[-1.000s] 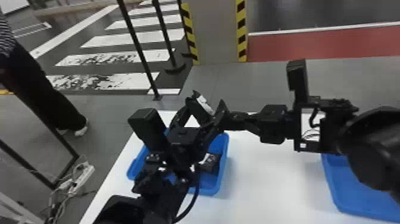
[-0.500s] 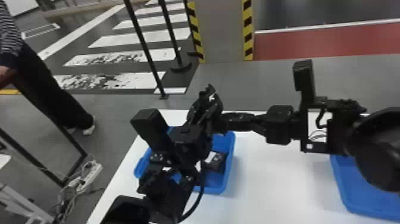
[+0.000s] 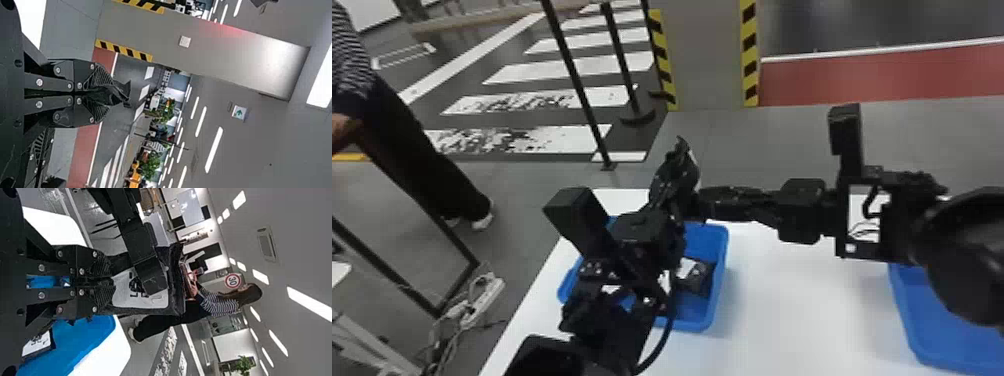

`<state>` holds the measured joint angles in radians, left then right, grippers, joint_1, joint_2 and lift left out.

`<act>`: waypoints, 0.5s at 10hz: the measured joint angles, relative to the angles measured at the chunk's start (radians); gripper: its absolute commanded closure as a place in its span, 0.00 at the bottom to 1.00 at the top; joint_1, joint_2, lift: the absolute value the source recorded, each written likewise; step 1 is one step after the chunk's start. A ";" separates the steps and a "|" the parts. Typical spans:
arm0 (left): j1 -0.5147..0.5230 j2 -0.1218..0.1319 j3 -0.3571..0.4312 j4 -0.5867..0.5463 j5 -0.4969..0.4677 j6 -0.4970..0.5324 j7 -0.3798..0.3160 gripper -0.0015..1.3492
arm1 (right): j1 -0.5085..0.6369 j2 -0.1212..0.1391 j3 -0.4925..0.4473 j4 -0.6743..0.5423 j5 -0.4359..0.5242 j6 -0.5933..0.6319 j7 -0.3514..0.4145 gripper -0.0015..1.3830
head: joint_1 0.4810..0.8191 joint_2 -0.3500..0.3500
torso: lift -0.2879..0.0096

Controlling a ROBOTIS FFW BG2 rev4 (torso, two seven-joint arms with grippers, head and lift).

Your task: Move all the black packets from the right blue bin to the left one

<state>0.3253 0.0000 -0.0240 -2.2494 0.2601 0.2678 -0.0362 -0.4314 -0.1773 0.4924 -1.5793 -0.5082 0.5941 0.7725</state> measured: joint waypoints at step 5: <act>-0.020 0.000 0.033 0.190 -0.050 -0.178 0.033 0.91 | 0.159 0.019 -0.276 -0.131 0.103 -0.024 0.017 0.17 | 0.43 0.86 | 0.60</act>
<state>0.3055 0.0000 0.0090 -2.0594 0.2099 0.0902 -0.0032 -0.2727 -0.1580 0.2167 -1.7104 -0.4055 0.5704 0.7894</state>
